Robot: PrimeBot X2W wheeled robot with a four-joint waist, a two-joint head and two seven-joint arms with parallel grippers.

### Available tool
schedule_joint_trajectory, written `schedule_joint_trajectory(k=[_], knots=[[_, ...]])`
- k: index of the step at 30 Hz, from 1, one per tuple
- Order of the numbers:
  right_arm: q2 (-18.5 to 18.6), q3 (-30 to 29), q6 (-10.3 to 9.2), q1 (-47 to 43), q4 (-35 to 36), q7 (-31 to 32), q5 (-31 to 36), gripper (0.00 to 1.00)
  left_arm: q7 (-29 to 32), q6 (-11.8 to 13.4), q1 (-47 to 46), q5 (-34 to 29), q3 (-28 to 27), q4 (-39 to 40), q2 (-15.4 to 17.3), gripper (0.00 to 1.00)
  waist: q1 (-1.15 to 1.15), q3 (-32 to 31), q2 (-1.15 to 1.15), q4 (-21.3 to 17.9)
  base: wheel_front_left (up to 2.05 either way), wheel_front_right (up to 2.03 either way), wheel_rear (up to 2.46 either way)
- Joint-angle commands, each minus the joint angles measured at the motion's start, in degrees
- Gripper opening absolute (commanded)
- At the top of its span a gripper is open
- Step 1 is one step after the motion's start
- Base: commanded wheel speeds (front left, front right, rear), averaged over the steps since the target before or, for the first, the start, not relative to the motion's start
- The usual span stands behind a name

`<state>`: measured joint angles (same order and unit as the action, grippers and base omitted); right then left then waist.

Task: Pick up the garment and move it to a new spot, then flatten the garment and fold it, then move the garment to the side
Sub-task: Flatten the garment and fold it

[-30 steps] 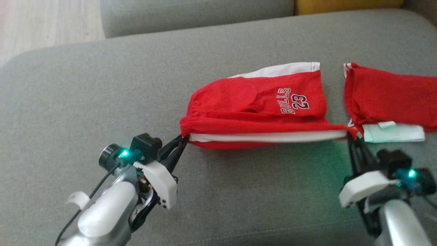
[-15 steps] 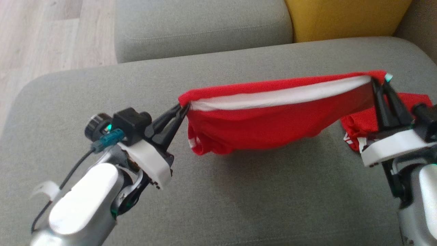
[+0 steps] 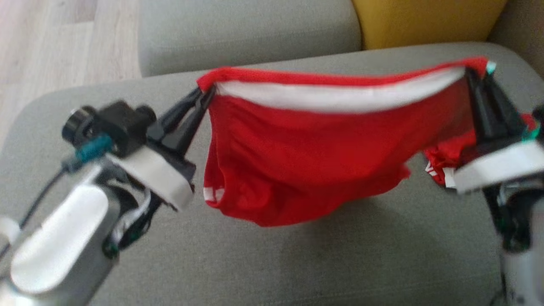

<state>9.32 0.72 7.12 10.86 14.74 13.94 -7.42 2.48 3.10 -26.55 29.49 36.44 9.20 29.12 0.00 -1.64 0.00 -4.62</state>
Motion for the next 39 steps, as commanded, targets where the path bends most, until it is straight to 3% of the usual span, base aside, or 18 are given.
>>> schedule_joint_trajectory(k=[1, 6, 9, 13, 19, 23, 30, 34, 39], knots=[[1.0, 1.4, 0.36, 6.1, 1.7, 0.8, 0.2, 0.00, 0.8, -0.1, -6.1, 0.8, -3.8, 0.7, 2.1, 0.00, 0.00, 1.4, 0.00, -0.2, 0.00, 0.00, 0.00], [2.0, 2.5, 0.36, 20.4, -5.0, 3.4, -2.0, 0.00, 4.5, -3.7, -16.8, 3.7, -5.3, -6.5, 0.7, 0.00, 0.00, 9.4, 0.00, 0.0, 0.00, 0.00, 0.00], [3.4, 4.2, 0.36, 36.7, -16.1, 3.1, -3.6, 0.00, 4.8, -6.6, -30.6, 2.5, -6.1, -17.3, -1.4, 0.00, 0.00, 17.9, 0.00, 0.9, 0.00, 0.00, 0.00], [3.8, 4.9, 0.36, 53.8, -29.7, -2.1, -1.9, 0.00, 1.5, -7.6, -43.8, 0.7, -7.3, -29.1, -4.5, 0.00, 0.00, 24.3, 0.00, 1.9, 0.00, 0.00, 0.00], [-1.6, -1.4, 0.36, 69.4, -48.3, -13.5, 1.0, 0.00, -8.0, -7.2, -56.0, -1.6, -8.9, -43.8, -8.7, 0.00, 0.00, 29.8, 0.00, 2.9, 0.00, 0.00, 0.00], [-4.3, -3.0, 0.36, 70.8, -58.0, -19.2, 0.4, 0.00, -14.1, -7.9, -57.3, -2.3, -8.2, -51.0, -10.9, 0.00, 0.00, 31.7, 0.00, 3.3, 0.00, 0.00, 0.00], [-6.1, -1.3, 0.36, 65.6, -72.7, -23.6, -1.1, 0.00, -17.2, -10.1, -50.4, -2.5, -4.3, -59.2, -13.1, 0.00, 0.00, 31.9, 0.00, 3.9, 0.00, 0.00, 0.00], [-6.2, 1.7, 0.36, 62.6, -77.0, -24.0, -1.2, 0.00, -17.4, -10.4, -46.0, -3.2, -2.1, -59.7, -13.4, 0.00, 0.00, 30.8, 0.00, 4.3, 0.00, 0.00, 0.00], [-5.6, 7.3, 0.36, 58.2, -81.5, -23.3, -1.9, 0.00, -17.5, -10.6, -37.1, -4.8, 2.6, -54.4, -12.5, 0.00, 0.00, 27.5, 0.00, 4.6, 0.00, 0.00, 0.00]])
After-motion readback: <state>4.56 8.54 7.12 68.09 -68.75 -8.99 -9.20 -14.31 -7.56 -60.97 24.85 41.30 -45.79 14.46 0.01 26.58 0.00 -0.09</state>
